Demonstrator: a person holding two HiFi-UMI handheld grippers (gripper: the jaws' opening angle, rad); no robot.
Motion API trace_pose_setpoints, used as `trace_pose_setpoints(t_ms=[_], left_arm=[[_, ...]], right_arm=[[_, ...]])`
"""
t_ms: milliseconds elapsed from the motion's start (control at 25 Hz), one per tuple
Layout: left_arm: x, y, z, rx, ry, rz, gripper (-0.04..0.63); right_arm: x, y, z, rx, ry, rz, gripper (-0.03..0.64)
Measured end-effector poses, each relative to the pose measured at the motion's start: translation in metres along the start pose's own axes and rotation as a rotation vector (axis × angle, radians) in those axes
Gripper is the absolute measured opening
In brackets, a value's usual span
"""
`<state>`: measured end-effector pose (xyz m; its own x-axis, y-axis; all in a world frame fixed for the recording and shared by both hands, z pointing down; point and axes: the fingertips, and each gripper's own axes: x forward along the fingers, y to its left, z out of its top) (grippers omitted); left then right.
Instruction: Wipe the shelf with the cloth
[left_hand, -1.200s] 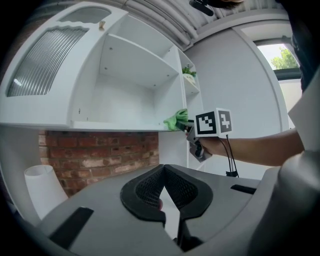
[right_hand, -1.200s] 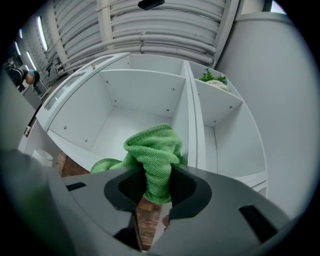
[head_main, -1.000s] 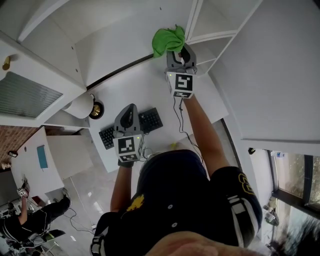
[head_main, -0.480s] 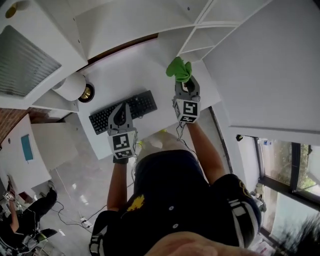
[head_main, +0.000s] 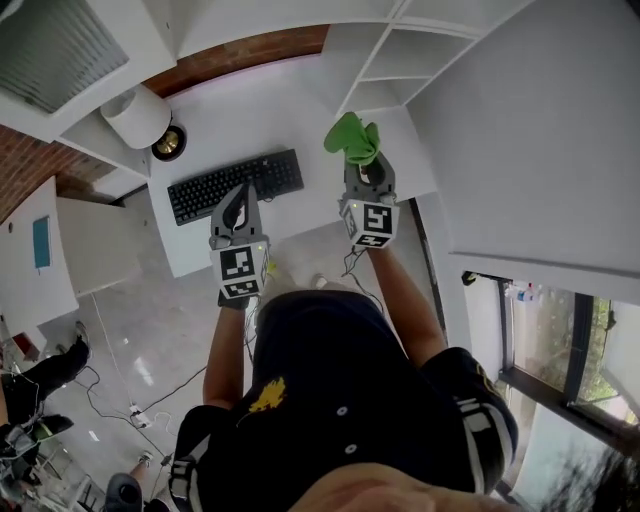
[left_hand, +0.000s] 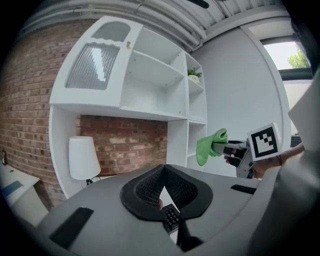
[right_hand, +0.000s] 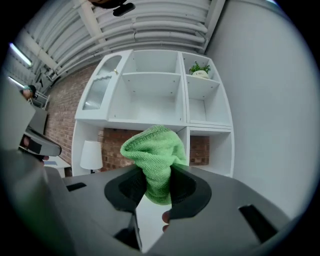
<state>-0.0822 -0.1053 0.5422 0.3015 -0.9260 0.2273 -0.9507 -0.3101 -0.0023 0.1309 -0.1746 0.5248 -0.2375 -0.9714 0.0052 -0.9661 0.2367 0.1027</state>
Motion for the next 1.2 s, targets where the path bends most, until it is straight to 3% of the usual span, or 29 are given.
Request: trace_pose_setpoints(t_ms=[280,480,760,1200], left_arm=[[-0.043,-0.065,0.014,0.053,-0.048,0.096,0.018],[-0.088,-0.112,0.031,0.055,-0.090,0.151,0.018],[-0.151,-0.146,0.039,0.081,-0.115,0.179,0.018],[-0.273,-0.163,0.032,0.092,-0.179,0.168,0.018]], right_arm=[[-0.061,-0.006,0.027,0.034,-0.101,0.154,0.104],[-0.119,-0.016,0.038,0.073,-0.132,0.209,0.104],[-0.189,-0.013,0.054,0.184,-0.143,0.226,0.103],[-0.315,0.046,0.084,0.116,-0.184,0.235,0.101]])
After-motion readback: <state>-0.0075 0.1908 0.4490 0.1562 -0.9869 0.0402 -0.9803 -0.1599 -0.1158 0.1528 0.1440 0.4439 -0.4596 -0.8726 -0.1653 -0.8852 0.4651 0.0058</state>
